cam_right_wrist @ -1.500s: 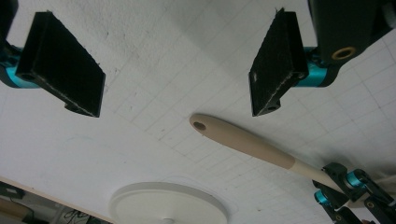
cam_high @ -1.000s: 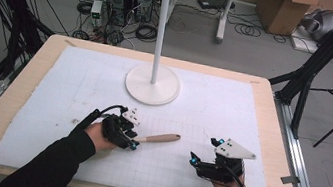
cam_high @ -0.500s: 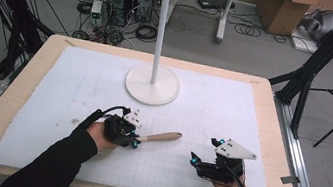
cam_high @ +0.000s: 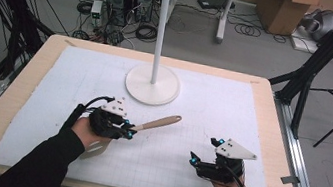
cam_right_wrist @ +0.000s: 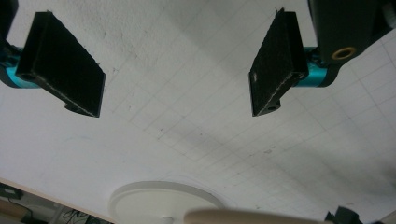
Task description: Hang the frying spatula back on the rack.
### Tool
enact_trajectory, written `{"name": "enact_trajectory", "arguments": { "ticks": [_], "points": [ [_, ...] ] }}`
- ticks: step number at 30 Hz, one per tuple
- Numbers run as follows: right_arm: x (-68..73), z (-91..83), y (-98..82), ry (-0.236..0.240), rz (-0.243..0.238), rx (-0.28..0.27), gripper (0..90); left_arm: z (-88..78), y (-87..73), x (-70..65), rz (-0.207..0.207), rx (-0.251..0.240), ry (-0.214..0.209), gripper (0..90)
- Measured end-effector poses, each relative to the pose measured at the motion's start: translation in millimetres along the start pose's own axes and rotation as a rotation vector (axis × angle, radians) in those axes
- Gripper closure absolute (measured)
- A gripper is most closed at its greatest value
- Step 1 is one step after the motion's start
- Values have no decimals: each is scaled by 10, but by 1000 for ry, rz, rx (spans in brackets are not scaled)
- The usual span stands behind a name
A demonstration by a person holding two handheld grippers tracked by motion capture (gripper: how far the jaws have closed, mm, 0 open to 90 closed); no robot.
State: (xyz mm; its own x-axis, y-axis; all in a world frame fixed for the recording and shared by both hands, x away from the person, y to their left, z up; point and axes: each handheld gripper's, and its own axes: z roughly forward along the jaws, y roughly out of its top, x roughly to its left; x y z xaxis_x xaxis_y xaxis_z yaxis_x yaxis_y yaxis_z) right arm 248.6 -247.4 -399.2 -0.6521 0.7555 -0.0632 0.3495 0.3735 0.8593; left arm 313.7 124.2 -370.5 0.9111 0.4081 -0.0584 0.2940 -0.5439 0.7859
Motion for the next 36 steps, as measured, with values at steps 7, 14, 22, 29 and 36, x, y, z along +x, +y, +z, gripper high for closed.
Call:
{"name": "enact_trajectory", "arguments": {
  "ticks": [7, 14, 22, 29, 36],
  "points": [
    [65, 9, 63, 31, -18, -46, 174, -250, -17, 4, -36, -142, 30, 777],
    [131, 29, 124, 45, -18, -69, 174, -402, -11, -62, -55, -278, 24, 776],
    [164, -1, 248, 88, -28, -145, 174, -470, 6, -148, -38, -343, -32, 776],
    [235, -32, 413, 125, -61, -207, 174, -503, 21, -218, -10, -374, -64, 776],
    [288, 8, 506, 161, -71, -243, 175, -520, 4, -243, 2, -407, -105, 776]
  ]
}}
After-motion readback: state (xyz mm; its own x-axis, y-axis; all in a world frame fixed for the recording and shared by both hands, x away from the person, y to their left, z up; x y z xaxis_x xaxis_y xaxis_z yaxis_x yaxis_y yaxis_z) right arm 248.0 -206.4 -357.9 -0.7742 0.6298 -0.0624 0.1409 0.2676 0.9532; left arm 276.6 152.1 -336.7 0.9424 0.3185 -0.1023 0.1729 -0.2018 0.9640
